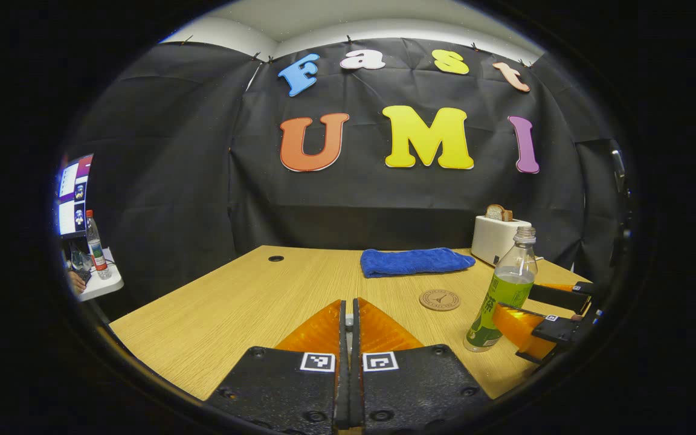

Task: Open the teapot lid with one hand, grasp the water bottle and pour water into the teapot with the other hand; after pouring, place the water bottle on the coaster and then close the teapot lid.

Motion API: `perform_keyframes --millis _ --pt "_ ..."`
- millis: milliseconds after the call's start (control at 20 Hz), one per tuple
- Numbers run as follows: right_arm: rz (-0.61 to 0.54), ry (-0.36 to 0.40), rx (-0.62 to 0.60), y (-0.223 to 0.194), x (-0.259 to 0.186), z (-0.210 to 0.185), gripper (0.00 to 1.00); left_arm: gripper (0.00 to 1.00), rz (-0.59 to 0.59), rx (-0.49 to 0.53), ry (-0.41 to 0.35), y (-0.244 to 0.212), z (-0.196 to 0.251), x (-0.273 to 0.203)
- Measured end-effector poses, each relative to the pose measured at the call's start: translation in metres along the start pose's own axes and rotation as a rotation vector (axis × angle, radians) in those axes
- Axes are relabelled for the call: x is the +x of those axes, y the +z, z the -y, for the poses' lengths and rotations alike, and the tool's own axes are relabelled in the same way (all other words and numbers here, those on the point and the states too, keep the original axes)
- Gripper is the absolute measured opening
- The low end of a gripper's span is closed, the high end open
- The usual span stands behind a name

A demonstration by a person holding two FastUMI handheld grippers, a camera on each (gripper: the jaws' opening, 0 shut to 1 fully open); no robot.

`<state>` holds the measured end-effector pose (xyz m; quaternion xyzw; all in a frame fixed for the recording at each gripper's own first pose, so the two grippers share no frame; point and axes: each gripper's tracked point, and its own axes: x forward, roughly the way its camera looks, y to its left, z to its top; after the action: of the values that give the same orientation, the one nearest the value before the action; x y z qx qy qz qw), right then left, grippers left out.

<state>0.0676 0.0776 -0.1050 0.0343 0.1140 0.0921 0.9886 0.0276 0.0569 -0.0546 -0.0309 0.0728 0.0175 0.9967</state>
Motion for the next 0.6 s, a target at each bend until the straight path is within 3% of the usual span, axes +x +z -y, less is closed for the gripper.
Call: perform_keyframes --millis 150,350,400,500,600 --pt "-0.023 -0.008 0.021 -0.005 0.007 -0.002 0.96 0.03 0.003 0.008 0.009 -0.001 -0.005 -0.001" --pt "-0.011 -0.025 0.016 0.001 0.009 -0.003 0.81 0.03 0.004 0.003 0.016 -0.003 -0.011 -0.002" --pt "-0.016 -0.026 0.0 -0.002 0.01 -0.004 0.75 0.03 0.005 0.008 0.021 -0.004 -0.014 -0.002" --pt "-0.015 -0.013 -0.042 0.004 0.009 -0.007 0.73 0.03 0.012 0.002 0.016 -0.002 -0.014 -0.002" --pt "0.006 -0.022 -0.16 0.019 0.009 -0.007 0.71 0.02 0.023 0.001 0.008 0.0 -0.016 -0.001"
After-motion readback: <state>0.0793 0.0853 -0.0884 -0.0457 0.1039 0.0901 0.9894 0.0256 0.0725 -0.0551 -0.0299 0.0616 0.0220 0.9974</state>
